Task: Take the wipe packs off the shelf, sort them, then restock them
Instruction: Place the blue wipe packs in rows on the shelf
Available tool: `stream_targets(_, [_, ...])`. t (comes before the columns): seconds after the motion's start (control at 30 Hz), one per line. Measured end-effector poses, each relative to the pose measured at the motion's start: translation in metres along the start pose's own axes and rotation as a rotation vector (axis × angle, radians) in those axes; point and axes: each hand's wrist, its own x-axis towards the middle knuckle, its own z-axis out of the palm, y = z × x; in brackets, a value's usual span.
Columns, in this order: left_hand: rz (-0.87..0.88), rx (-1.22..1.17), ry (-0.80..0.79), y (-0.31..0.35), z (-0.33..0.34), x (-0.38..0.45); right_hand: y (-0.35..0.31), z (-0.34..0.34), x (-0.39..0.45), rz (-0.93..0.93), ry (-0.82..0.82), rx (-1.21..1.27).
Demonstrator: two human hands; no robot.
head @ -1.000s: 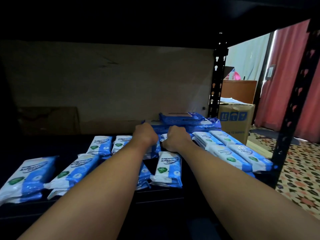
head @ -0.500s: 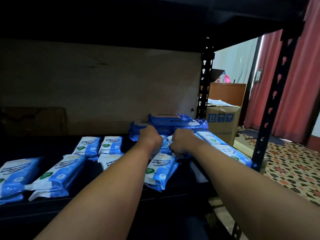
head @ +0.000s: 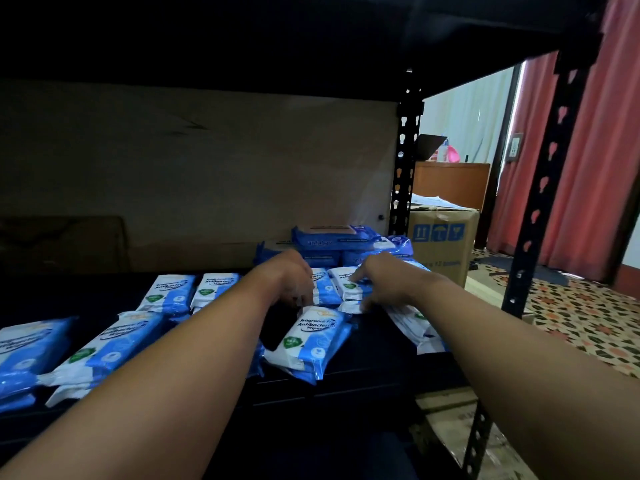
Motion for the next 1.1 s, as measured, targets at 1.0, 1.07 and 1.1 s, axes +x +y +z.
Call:
stream_targets(1.0, [-0.057, -0.070, 0.521, -0.045, -0.029, -0.064, -0.099, -0.017, -0.053, 0.092, 0.074, 0.130])
stream_targets(1.07, [-0.123, -0.007, 0.466, -0.049, -0.032, -0.077, -0.116, -0.015, -0.060, 0.167, 0.071, 0.103])
stream_targets(1.1, [-0.147, 0.026, 0.434, -0.049, -0.032, -0.083, -0.124, -0.012, -0.064, 0.212, 0.078, 0.087])
